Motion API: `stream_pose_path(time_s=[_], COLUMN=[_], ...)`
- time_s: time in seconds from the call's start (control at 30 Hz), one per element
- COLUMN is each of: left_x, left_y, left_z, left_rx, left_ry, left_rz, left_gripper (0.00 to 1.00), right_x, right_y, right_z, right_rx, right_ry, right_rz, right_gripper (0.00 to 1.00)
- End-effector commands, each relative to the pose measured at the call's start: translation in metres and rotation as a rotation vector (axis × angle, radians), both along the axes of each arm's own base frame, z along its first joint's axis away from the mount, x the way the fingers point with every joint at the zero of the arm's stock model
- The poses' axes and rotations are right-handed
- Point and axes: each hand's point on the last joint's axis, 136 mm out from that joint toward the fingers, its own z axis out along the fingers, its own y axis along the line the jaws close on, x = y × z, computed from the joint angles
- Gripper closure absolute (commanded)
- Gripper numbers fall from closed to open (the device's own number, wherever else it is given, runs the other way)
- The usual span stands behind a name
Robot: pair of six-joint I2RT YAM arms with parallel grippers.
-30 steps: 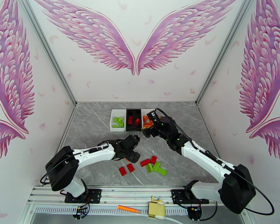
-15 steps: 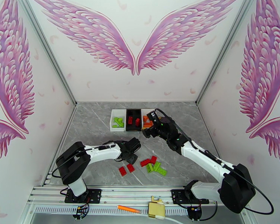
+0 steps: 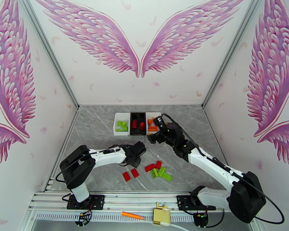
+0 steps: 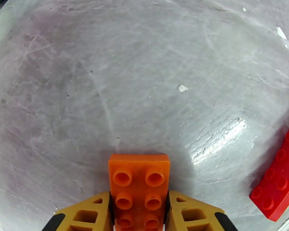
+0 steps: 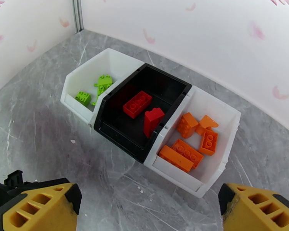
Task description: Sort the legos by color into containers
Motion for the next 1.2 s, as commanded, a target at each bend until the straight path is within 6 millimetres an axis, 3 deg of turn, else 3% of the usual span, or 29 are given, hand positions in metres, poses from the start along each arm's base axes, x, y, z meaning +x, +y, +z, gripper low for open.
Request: stream_pose_path(time_s=[0.0, 0.2, 0.37, 0.5, 0.73, 1.0, 1.17], left_x=[0.014, 0.035, 0.071, 0.1, 0.143, 0.199, 0.227], left_y=[-0.005, -0.026, -0.045, -0.065, -0.097, -0.115, -0.124], left_z=[0.021, 0.075, 0.125, 0.146, 0.15, 0.154, 0.144], left_rx=[-0.054, -0.274, -0.404, -0.488, -0.552, -0.586, -0.572], left_ry=[-0.094, -0.28, -0.477, -0.536, -0.553, -0.585, -0.595], left_rz=[0.035, 0.057, 0.06, 0.067, 0.058, 0.087, 0.084], left_gripper=[0.71, 0.71, 0.72, 0.72, 0.72, 0.72, 0.72], right_x=[-0.003, -0.008, -0.012, -0.015, -0.026, -0.034, -0.036], right_y=[-0.005, -0.017, -0.021, -0.023, -0.029, -0.038, -0.039], right_z=[0.013, 0.026, 0.033, 0.04, 0.047, 0.049, 0.044], right_rx=[0.063, 0.111, 0.136, 0.147, 0.138, 0.108, 0.1], right_ry=[-0.018, -0.052, -0.068, -0.083, -0.102, -0.109, -0.088], right_rz=[-0.023, -0.059, -0.061, -0.061, -0.051, -0.062, -0.062], right_gripper=[0.0, 0.01, 0.01, 0.01, 0.01, 0.01, 0.01])
